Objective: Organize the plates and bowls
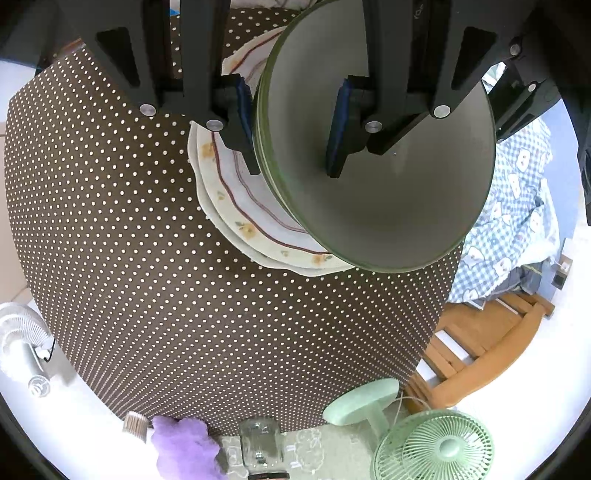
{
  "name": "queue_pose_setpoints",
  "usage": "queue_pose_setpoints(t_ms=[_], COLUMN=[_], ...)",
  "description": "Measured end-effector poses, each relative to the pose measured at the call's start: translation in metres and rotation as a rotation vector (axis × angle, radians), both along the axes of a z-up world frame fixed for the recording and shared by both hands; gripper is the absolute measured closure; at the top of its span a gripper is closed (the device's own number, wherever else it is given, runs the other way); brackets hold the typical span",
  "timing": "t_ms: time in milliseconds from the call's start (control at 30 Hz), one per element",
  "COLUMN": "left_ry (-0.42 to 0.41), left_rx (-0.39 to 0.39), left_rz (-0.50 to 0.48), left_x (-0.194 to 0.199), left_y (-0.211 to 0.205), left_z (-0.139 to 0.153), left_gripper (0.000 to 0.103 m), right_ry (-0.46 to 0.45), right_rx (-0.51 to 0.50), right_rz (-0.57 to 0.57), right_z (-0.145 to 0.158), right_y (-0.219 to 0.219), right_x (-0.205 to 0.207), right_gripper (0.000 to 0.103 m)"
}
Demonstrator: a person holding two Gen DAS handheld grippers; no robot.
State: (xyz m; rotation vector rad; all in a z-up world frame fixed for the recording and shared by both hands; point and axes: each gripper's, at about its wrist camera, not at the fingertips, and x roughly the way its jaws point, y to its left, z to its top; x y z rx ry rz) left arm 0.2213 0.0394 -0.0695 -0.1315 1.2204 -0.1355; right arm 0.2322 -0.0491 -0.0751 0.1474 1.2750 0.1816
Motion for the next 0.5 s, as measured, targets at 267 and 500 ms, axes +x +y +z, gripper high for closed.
queue_pose_setpoints(t_ms=[267,500], left_ry=[-0.008,-0.013], left_rx=[0.011,0.027], left_rz=[-0.007,-0.019], left_x=[0.0038,0.0014], left_y=[-0.0004,0.0019], left_z=[0.0003,-0.0013], left_gripper=[0.059,0.052], right_ry=[0.006,0.004], right_rx=[-0.014,-0.032], right_rz=[0.005,0.001], right_z=[-0.0037,-0.0034], right_y=[0.0009,0.0001], right_x=[0.0023,-0.0022], right_gripper=[0.064,0.062])
